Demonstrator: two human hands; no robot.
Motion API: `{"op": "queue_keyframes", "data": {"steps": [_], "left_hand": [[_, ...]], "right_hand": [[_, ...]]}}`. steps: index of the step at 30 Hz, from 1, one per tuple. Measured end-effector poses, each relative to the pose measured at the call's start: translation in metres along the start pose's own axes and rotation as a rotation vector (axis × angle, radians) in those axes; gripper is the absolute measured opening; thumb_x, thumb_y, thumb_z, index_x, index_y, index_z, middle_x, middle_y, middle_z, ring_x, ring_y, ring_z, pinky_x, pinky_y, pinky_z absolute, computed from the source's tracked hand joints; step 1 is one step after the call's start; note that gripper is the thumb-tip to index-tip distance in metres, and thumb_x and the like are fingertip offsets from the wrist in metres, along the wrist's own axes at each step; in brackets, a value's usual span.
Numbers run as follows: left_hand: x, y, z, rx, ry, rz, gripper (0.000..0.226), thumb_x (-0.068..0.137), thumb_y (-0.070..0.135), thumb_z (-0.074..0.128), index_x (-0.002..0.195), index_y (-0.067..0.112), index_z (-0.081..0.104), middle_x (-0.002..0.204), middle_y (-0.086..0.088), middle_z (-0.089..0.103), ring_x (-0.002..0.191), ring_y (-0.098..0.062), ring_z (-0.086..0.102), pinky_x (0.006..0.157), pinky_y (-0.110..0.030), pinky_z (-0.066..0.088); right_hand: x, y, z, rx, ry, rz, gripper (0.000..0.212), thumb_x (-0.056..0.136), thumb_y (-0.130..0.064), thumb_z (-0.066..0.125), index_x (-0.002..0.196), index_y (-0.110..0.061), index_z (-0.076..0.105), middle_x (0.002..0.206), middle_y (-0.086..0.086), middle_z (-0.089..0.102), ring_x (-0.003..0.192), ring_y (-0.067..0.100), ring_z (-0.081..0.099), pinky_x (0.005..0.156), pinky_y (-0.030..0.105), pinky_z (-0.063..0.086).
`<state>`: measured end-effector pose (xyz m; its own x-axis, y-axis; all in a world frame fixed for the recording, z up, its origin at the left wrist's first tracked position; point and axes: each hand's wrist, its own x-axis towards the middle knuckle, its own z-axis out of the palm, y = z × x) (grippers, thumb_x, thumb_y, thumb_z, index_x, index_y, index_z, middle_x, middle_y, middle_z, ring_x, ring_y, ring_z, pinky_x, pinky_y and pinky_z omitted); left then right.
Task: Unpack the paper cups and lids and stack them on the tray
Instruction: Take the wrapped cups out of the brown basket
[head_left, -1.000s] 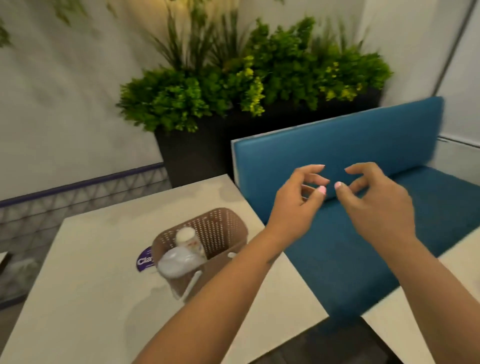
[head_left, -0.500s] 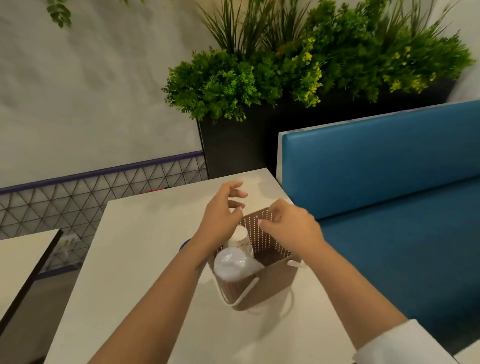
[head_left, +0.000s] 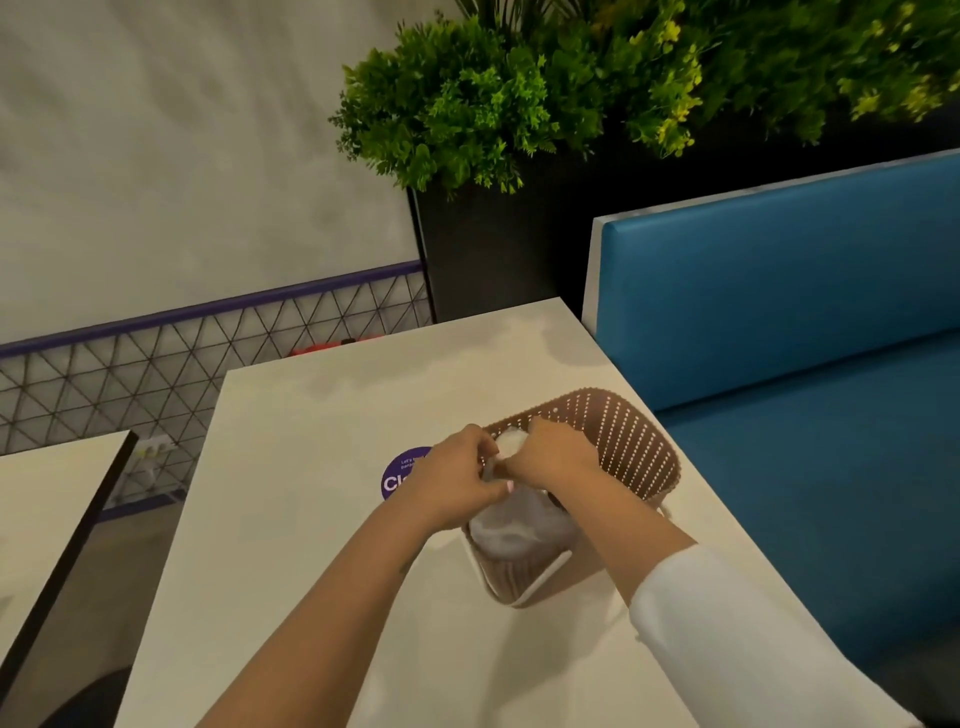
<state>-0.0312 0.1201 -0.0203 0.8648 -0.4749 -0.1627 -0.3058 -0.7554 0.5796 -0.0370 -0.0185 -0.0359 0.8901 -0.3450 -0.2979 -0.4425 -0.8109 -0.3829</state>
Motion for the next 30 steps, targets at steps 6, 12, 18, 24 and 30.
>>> {"op": "queue_keyframes", "data": {"steps": [6, 12, 18, 24, 30], "left_hand": [[0.011, 0.0, -0.002, 0.133, -0.04, -0.014, 0.042, 0.075, 0.039, 0.075, 0.105, 0.026, 0.049, 0.106, 0.009, 0.062, 0.1, -0.013, 0.059, 0.09, -0.036, 0.042], [0.019, -0.001, 0.0, 0.166, -0.09, -0.024, 0.044, 0.079, 0.041, 0.072, 0.114, 0.025, 0.049, 0.117, 0.012, 0.058, 0.107, -0.012, 0.057, 0.095, -0.038, 0.041], [0.027, -0.002, 0.002, 0.132, -0.159, -0.069, 0.045, 0.085, 0.038, 0.068, 0.121, 0.019, 0.05, 0.124, 0.004, 0.058, 0.11, -0.016, 0.057, 0.096, -0.037, 0.045], [0.032, 0.011, 0.009, -0.041, -0.055, -0.154, 0.038, 0.093, 0.018, 0.052, 0.13, 0.007, 0.048, 0.126, -0.01, 0.059, 0.115, -0.024, 0.055, 0.087, -0.028, 0.042], [0.041, 0.028, 0.016, -0.636, -0.106, -0.42, 0.026, 0.1, 0.032, 0.045, 0.083, 0.015, 0.052, 0.083, -0.001, 0.049, 0.073, -0.014, 0.051, 0.048, -0.02, 0.046]], "right_hand": [[0.007, 0.006, 0.0, 0.016, 0.061, 0.012, 0.048, 0.071, -0.049, 0.072, 0.096, -0.01, 0.058, 0.094, 0.004, 0.063, 0.08, 0.021, 0.058, 0.063, 0.027, 0.044], [0.01, 0.027, -0.014, 0.114, 0.191, 0.027, 0.055, 0.065, -0.056, 0.069, 0.094, -0.011, 0.055, 0.088, 0.004, 0.06, 0.082, 0.023, 0.059, 0.063, 0.027, 0.044], [0.009, 0.04, -0.036, 0.138, 0.257, 0.021, 0.055, 0.065, -0.051, 0.069, 0.102, -0.012, 0.057, 0.095, 0.006, 0.063, 0.089, 0.024, 0.06, 0.065, 0.027, 0.043], [-0.001, 0.043, -0.055, 0.179, 0.3, 0.045, 0.044, 0.065, -0.047, 0.069, 0.087, -0.014, 0.049, 0.084, 0.003, 0.056, 0.079, 0.022, 0.054, 0.057, 0.024, 0.037], [-0.015, 0.044, -0.094, 0.272, 0.371, 0.025, 0.04, 0.062, -0.046, 0.069, 0.077, -0.015, 0.05, 0.076, 0.001, 0.056, 0.074, 0.02, 0.057, 0.051, 0.024, 0.037]]}}
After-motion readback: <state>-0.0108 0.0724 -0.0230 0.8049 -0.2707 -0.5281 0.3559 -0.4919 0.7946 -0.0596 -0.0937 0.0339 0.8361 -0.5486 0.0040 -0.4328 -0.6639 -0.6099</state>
